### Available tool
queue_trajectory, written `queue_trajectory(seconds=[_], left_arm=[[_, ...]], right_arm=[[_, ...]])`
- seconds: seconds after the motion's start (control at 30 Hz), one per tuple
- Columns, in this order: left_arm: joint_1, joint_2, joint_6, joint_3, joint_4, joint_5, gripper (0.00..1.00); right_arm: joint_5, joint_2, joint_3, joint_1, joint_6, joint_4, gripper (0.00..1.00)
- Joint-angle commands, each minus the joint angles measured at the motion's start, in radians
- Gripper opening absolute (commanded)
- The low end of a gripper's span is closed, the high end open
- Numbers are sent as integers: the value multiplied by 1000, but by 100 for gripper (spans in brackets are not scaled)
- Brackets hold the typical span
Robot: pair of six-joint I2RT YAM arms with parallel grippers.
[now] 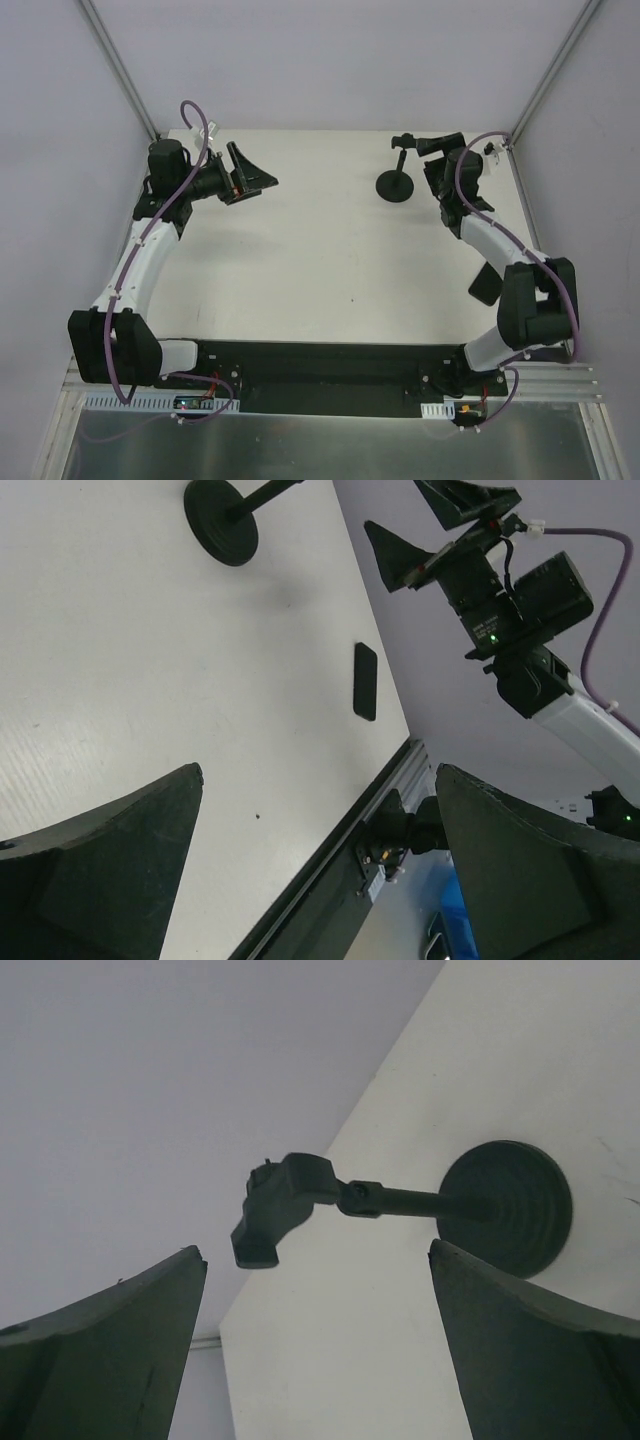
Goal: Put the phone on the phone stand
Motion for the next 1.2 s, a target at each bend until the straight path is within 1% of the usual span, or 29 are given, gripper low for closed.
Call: queue_trajectory(seconds=[0.0, 0.07, 0.13, 0.17, 0.23, 0.27, 0.3, 0.37, 0.43, 0.47, 0.6, 0.63, 0.7, 0.73, 0.8, 0.83, 0.9, 0.93, 0.97, 1.0, 1.07, 1.1, 1.17], left_arm=[[-1, -13, -73, -23, 115, 62, 99], [-3, -10, -93, -29, 137, 72, 99], [-1, -10, -102, -36, 153, 79, 99], [-1, -12, -107, -41, 159, 79, 99], [-3, -7, -110, -46, 168, 79, 99], [-3, -3, -113, -49, 171, 80, 99], [-3, -1, -116, -50, 177, 80, 99], [-3, 8, -124, -53, 182, 85, 99], [-3, 11, -130, -55, 194, 89, 99], [-3, 13, -133, -59, 199, 89, 99], [-3, 19, -135, -66, 207, 88, 99], [-3, 20, -135, -67, 207, 89, 99], [-3, 30, -138, -69, 211, 88, 99], [-3, 31, -138, -70, 211, 85, 99], [-6, 34, -130, -70, 213, 80, 99], [-9, 36, -127, -70, 213, 79, 99], [-21, 40, -118, -67, 213, 76, 99], [-30, 48, -113, -57, 211, 79, 99], [-56, 56, -106, -46, 196, 83, 99], [-76, 63, -93, -11, 172, 89, 99], [-133, 89, -67, 32, 126, 100, 99], [-151, 92, -69, 60, 106, 106, 99], [-187, 92, -92, 78, 104, 103, 99]], right_arm=[[-82, 127, 120, -12, 110, 159, 96], [-102, 185, 155, -12, 157, 168, 97], [-112, 220, 172, -11, 162, 199, 90], [-117, 252, 190, -12, 165, 220, 84], [-126, 283, 207, -11, 165, 240, 77], [-131, 306, 212, -12, 167, 262, 71], [-137, 315, 221, -12, 171, 273, 67], [-157, 346, 232, -11, 176, 294, 63], [-175, 363, 249, -11, 185, 302, 61], [-178, 377, 253, -12, 185, 303, 57], [-188, 389, 258, -17, 185, 319, 51], [-204, 389, 264, -18, 183, 319, 40], [-229, 401, 270, -26, 196, 313, 30], [-279, 403, 272, -29, 211, 314, 23], [-327, 403, 277, -32, 228, 319, 17], [-388, 398, 280, -29, 229, 314, 10], [-466, 383, 298, -28, 255, 280, 4], [-549, 366, 298, -25, 263, 279, 1], [-592, 353, 290, -21, 283, 273, 1], [-670, 339, 281, -17, 289, 264, 1], [-743, 293, 260, 3, 294, 222, 1], [-816, 277, 255, 8, 291, 205, 1], [-868, 222, 225, 31, 288, 175, 1]])
